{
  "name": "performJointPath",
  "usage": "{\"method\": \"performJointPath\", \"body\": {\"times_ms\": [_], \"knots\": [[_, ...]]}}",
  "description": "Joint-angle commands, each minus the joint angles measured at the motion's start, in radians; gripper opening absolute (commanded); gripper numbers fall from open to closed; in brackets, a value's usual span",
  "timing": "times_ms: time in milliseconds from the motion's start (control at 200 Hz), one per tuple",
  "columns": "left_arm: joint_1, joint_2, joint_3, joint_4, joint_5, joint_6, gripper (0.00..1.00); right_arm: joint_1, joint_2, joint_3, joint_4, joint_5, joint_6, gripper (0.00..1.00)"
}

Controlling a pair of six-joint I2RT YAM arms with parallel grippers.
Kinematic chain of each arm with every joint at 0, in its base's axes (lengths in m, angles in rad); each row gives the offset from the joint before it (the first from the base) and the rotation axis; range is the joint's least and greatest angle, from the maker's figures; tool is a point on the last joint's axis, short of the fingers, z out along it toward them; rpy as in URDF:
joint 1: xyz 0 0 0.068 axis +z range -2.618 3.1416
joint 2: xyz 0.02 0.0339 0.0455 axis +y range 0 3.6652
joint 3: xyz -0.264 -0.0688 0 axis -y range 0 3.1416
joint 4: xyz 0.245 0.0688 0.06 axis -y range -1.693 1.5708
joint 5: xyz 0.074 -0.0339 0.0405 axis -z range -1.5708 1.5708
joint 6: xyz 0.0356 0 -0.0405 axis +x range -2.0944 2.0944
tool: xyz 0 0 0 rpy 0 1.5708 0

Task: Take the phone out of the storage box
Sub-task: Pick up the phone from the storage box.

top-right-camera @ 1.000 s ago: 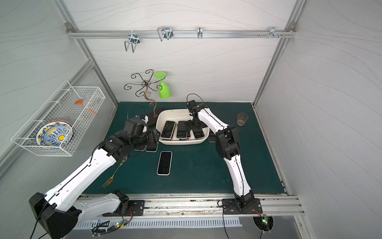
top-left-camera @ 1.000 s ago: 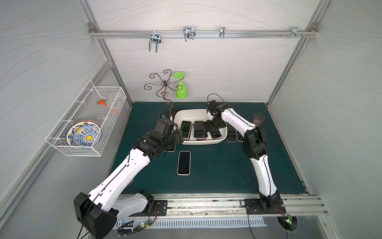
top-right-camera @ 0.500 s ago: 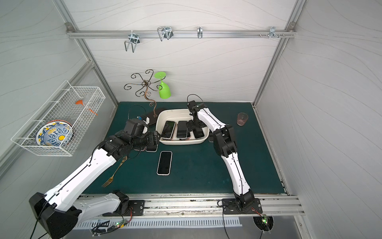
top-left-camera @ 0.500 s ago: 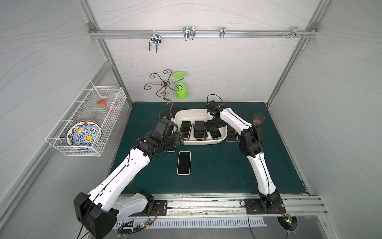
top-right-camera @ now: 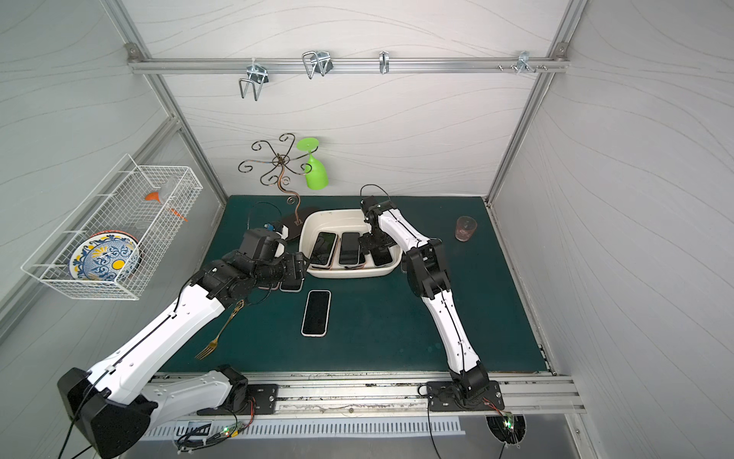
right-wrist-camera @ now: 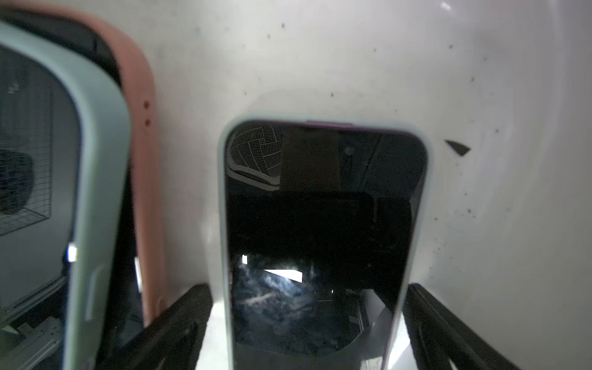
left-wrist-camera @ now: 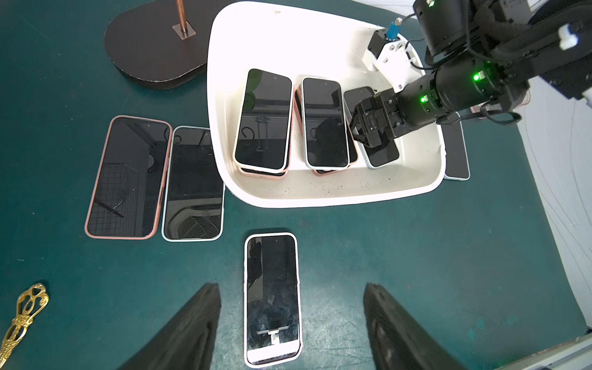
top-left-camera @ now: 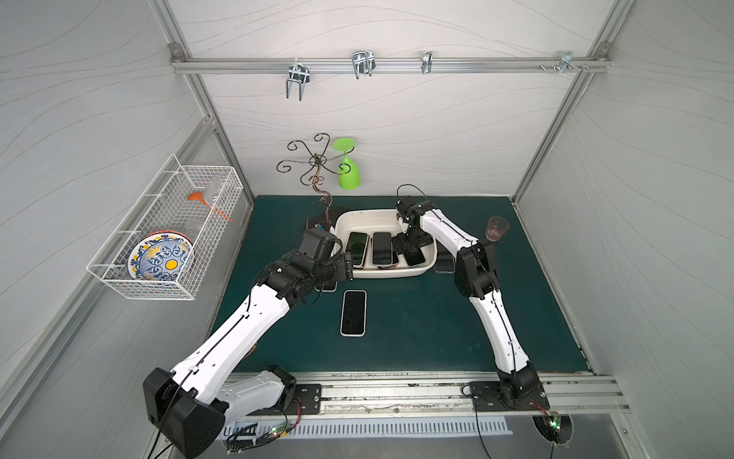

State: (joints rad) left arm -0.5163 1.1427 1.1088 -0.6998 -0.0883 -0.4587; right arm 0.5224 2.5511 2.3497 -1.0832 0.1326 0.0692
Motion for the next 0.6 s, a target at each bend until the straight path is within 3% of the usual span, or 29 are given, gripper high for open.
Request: {"method": "performJointPath", "body": {"times_ms": [0, 190, 520, 590], "knots": [[0.000, 0.021, 0.003, 0.033, 0.020, 0.018, 0.75, -0.026, 0.081, 0.043, -0.083, 0.013, -0.030, 0.99], [0.005, 0.038, 0.010, 0.037, 0.032, 0.018, 0.75, -0.040, 0.113, 0.032, -0.098, 0.014, -0.037, 0.91], [0.007, 0.035, -0.002, 0.045, 0.042, 0.008, 0.74, -0.043, 0.084, 0.022, -0.066, -0.025, -0.019, 0.63], [0.008, 0.028, -0.011, 0.050, 0.046, 0.004, 0.74, -0.039, 0.059, 0.010, -0.044, -0.043, -0.010, 0.52]]}}
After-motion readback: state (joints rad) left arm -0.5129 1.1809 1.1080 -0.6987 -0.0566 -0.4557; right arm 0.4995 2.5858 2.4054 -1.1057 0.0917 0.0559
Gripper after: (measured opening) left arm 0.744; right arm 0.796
